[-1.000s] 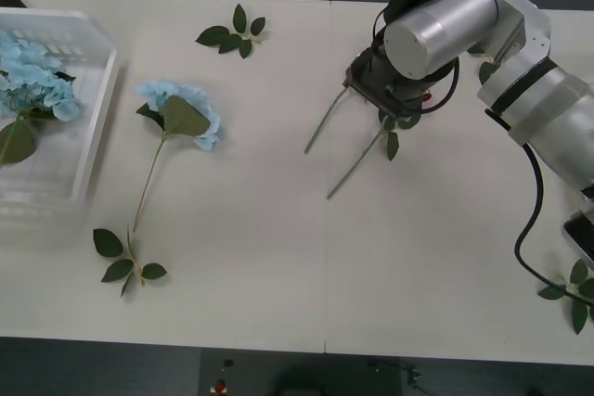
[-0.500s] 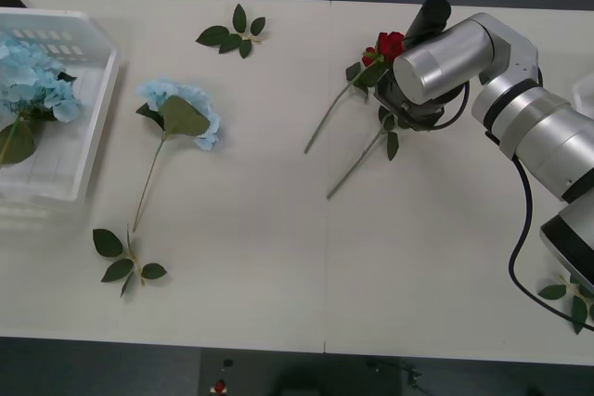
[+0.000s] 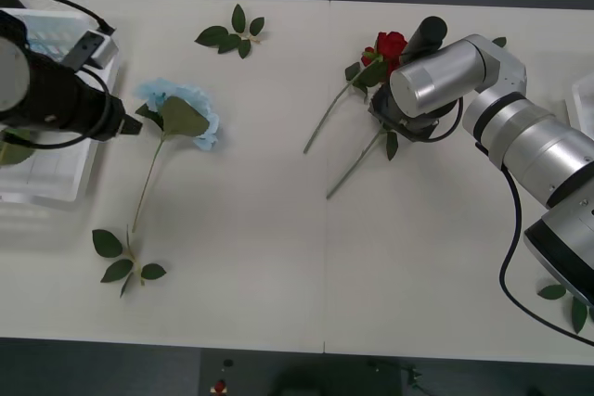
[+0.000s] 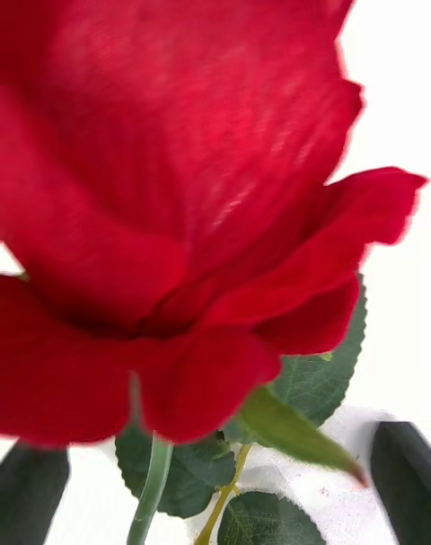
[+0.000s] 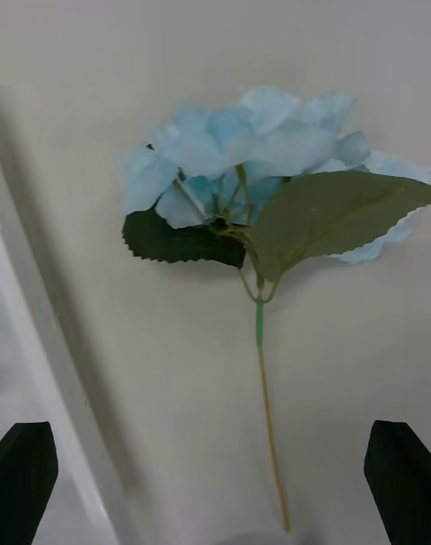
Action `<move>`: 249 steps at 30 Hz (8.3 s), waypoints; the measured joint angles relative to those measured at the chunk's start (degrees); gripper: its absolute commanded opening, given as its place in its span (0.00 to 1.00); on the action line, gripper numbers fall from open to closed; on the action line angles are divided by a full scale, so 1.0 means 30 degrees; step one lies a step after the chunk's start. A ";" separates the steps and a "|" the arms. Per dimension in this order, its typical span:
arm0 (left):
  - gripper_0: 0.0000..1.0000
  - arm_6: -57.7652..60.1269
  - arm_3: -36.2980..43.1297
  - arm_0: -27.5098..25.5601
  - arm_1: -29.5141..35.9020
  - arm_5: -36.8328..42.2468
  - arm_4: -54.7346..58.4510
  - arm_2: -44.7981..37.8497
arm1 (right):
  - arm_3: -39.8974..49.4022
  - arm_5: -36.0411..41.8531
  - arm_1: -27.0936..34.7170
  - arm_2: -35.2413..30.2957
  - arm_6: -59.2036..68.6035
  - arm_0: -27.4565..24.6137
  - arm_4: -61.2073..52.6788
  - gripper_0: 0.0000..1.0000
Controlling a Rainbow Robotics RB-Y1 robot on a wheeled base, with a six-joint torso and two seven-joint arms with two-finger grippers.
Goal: Put the red flowers into the right box and the blue flowers into the left box
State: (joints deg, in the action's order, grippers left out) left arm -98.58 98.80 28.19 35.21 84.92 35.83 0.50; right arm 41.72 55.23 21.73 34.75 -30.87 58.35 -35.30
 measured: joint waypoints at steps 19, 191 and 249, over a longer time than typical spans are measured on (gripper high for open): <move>0.00 0.0274 -0.6919 -0.0003 -0.4385 -0.7611 -0.6697 0.3897 | -0.0007 -0.0309 -0.0001 0.0024 -0.0300 0.0000 -0.0513 0.00; 0.82 -1.8965 0.6857 -0.4508 1.1182 -1.6174 3.0716 0.6099 | -0.0034 -0.0702 -0.3366 0.5540 0.3093 0.1658 0.1309 0.00; 0.82 -1.8965 0.6793 -0.4508 1.1183 -1.6174 3.0716 0.6099 | 1.5498 0.2741 0.9748 0.4652 -0.0096 -0.6864 -0.2353 1.00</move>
State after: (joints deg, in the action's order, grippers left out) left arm -155.47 119.18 14.66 68.76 36.40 127.98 18.80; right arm 88.21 63.45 50.98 48.71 -31.16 37.76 -42.36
